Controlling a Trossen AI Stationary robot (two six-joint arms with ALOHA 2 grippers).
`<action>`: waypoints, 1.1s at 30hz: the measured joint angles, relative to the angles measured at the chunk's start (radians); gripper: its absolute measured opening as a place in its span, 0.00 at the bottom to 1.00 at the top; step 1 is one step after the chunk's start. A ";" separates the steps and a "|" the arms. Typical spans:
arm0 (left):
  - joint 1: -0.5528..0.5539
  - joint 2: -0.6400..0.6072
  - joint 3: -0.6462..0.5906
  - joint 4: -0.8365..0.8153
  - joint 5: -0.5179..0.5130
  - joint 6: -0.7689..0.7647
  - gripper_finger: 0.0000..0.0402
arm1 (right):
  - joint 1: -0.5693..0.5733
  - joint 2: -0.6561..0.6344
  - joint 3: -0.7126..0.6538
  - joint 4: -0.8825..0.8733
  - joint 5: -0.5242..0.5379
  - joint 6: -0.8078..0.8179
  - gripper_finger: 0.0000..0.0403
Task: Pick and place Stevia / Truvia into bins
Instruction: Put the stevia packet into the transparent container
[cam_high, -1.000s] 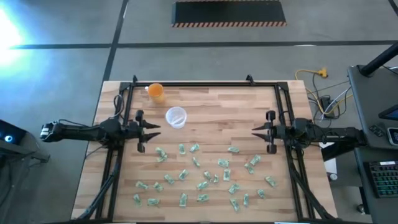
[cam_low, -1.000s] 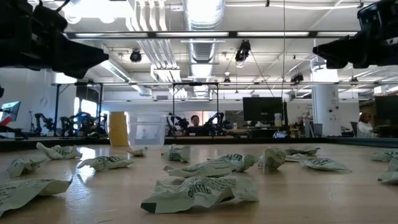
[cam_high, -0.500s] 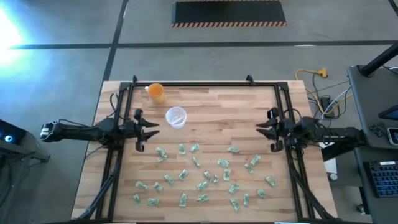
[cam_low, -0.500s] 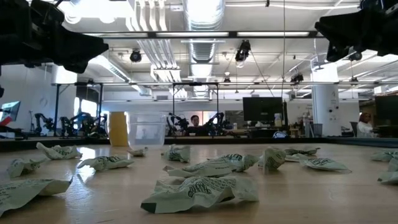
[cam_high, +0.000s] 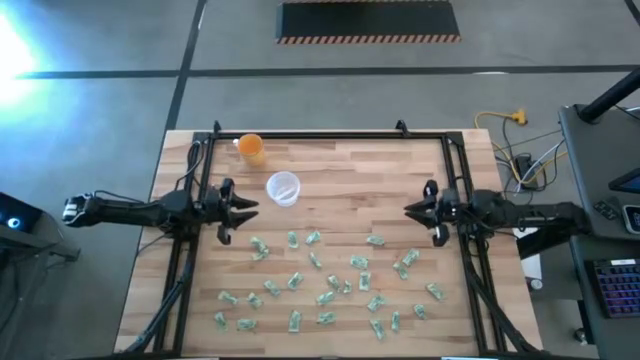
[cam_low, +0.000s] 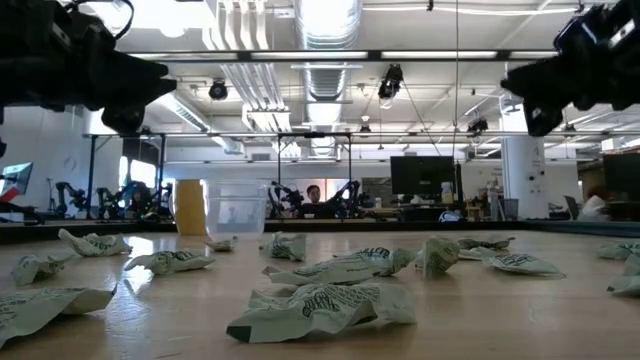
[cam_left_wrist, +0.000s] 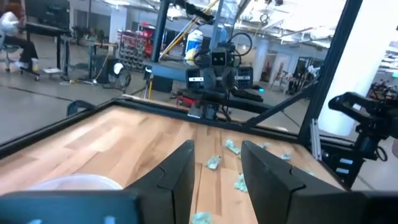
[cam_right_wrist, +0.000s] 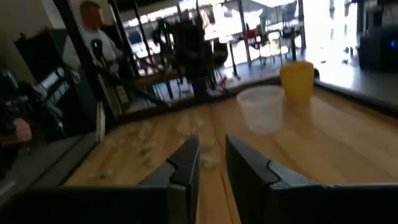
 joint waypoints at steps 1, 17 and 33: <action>0.000 0.003 0.000 0.001 -0.004 0.000 0.29 | 0.001 0.010 0.000 -0.021 -0.001 -0.003 0.17; -0.015 0.107 0.032 -0.003 0.192 0.110 0.29 | 0.038 0.312 0.000 0.031 -0.091 -0.244 0.17; -0.157 0.469 0.270 -0.248 -0.020 0.201 0.28 | 0.075 0.719 0.183 0.076 -0.036 -0.287 0.17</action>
